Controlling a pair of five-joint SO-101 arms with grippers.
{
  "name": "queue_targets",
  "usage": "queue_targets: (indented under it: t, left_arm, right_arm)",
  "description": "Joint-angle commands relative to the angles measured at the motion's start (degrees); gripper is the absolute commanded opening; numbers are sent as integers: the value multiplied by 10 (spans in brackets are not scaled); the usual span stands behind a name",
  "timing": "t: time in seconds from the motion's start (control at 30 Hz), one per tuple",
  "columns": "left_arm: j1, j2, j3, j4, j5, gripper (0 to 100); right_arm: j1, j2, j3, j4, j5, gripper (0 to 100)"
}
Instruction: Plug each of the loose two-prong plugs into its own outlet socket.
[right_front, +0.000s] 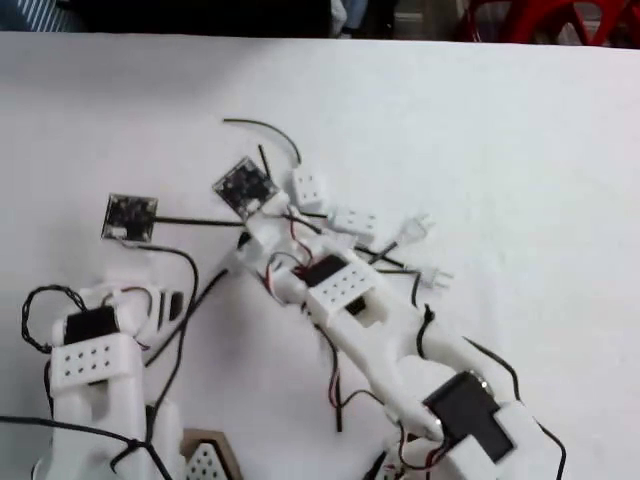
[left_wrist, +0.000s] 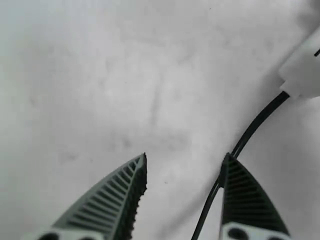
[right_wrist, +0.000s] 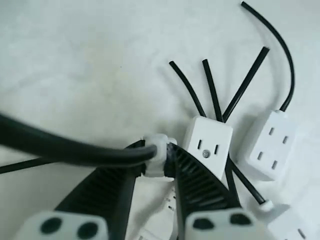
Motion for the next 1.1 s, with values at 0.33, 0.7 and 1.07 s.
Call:
queue_targets:
  t: [0.33,0.7,1.07]
  left_arm:
    - [-6,-14,0,-18,4,242]
    - [-6,-12,0,-18,4,242]
    - [-6,-11,1,-18,4,242]
  right_arm:
    - [17,53,-68,27,11,17]
    - [15,52,-94,89,7,17]
    - [25,112,-97,91,-25,17]
